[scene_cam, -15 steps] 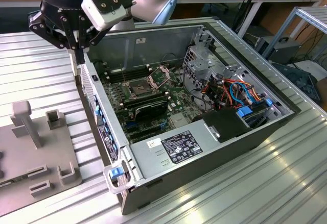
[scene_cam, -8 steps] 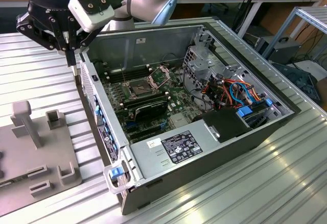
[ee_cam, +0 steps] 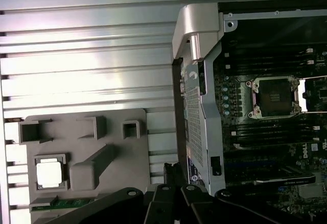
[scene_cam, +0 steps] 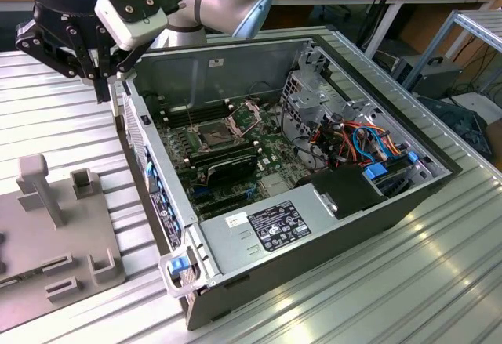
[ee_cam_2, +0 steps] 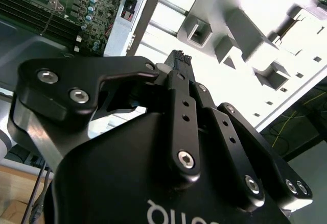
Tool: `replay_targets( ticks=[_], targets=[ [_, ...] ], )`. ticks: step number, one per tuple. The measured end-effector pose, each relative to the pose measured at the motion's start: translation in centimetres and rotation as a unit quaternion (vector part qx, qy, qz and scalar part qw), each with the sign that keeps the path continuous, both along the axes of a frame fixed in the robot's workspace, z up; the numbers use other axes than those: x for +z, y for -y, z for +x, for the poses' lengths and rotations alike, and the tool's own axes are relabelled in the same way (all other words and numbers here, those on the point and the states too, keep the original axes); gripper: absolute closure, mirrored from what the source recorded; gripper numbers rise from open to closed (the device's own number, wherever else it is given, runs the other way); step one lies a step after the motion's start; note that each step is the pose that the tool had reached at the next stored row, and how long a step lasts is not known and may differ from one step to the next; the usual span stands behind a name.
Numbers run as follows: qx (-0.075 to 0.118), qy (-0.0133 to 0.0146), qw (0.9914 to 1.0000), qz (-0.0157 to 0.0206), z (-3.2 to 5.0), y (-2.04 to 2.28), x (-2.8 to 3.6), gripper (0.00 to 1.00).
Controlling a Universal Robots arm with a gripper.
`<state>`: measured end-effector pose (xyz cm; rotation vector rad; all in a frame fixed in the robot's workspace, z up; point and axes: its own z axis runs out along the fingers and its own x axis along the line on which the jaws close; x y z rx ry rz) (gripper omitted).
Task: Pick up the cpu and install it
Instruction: 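Reach for the cpu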
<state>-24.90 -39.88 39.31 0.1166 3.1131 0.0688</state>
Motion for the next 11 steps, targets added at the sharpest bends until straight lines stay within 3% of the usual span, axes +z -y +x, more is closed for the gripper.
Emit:
replay_targets(
  ticks=[11],
  targets=[
    [0.000, 0.0000, 1.00000, 0.0000, -0.27, 0.00, 0.00, 0.89]
  ],
)
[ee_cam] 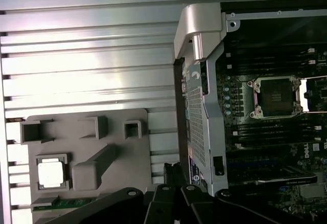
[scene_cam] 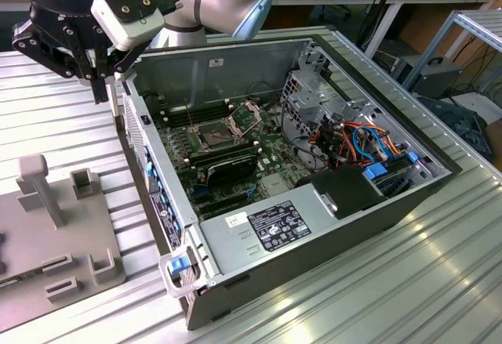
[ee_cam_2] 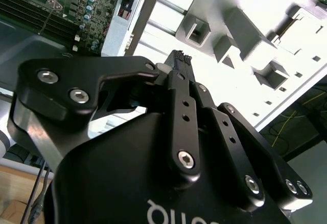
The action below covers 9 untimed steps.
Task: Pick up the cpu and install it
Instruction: 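Reach for the cpu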
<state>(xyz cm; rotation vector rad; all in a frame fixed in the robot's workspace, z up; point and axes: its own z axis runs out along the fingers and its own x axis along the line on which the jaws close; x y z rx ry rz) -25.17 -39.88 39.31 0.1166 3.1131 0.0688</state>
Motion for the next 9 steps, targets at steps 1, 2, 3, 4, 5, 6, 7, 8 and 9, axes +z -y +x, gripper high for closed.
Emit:
replay_targets(
  ticks=[1, 2, 3, 4, 5, 6, 7, 8, 9],
  targets=[
    [0.000, 0.0000, 1.00000, 0.0000, 0.00, 0.00, 0.00, 0.89],
    [0.000, 0.0001, 1.00000, 0.0001, -0.02, 0.00, -0.01, 0.89],
    [0.000, 0.0001, 1.00000, 0.0000, -0.07, 0.00, -0.01, 0.89],
    [0.000, 0.0000, 1.00000, 0.0000, -0.12, 0.00, -0.01, 0.89],
    [0.000, 0.0000, 1.00000, 0.0000, -0.18, 0.00, -0.01, 0.89],
    [0.000, 0.0000, 1.00000, 0.0000, -0.24, 0.00, -0.02, 0.89],
    [0.000, 0.0000, 1.00000, 0.0000, -0.32, 0.00, -0.02, 0.89],
    [0.000, 0.0001, 1.00000, 0.0000, -0.37, 0.00, -0.03, 0.89],
    [0.000, 0.0000, 1.00000, 0.0000, -0.40, 0.00, -0.03, 0.89]
  ],
)
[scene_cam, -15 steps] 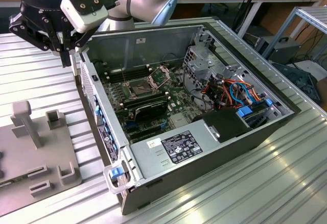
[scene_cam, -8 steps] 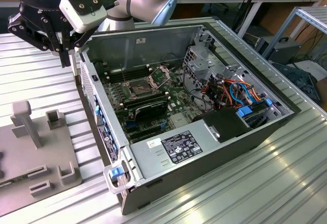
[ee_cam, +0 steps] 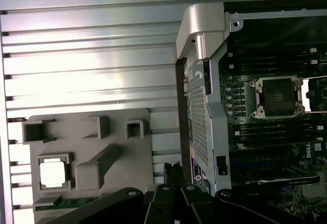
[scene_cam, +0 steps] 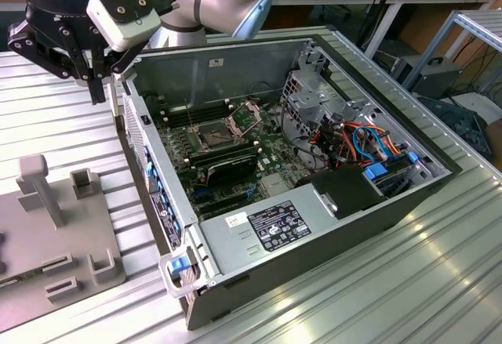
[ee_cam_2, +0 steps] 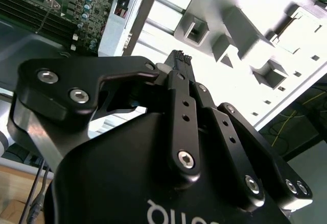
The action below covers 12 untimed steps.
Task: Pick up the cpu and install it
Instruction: 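Reach for the cpu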
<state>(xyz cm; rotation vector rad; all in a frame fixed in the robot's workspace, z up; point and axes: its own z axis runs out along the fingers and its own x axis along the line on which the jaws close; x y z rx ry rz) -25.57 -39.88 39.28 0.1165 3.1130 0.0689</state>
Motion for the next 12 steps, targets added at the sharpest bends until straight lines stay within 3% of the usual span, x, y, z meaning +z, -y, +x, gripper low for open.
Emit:
replay_targets(
  ticks=[12],
  targets=[
    [0.000, 0.0000, 1.00000, 0.0000, -0.32, 0.00, 0.00, 0.89]
  ],
)
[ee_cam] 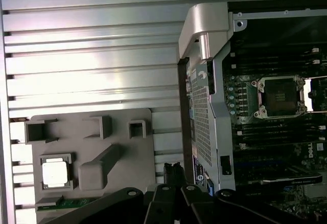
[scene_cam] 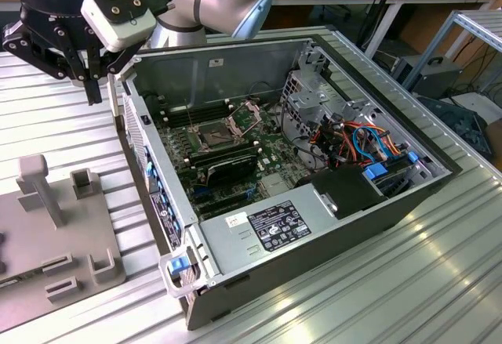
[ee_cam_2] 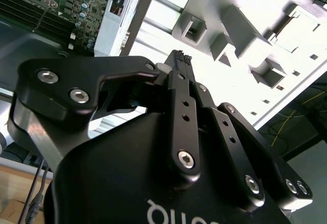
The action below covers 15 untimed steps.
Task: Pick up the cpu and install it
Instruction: 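Reach for the cpu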
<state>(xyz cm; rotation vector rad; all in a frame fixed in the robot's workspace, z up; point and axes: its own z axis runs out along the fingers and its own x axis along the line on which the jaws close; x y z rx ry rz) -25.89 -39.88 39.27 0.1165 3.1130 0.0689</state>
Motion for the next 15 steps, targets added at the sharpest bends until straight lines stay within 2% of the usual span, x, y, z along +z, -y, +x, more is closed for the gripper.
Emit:
replay_targets(
  ticks=[10, 15],
  targets=[
    [0.000, 0.0000, 1.00000, 0.0000, -0.05, 0.00, 0.00, 0.89],
    [0.000, 0.0000, 1.00000, 0.0000, -0.50, 0.00, 0.00, 0.89]
  ],
)
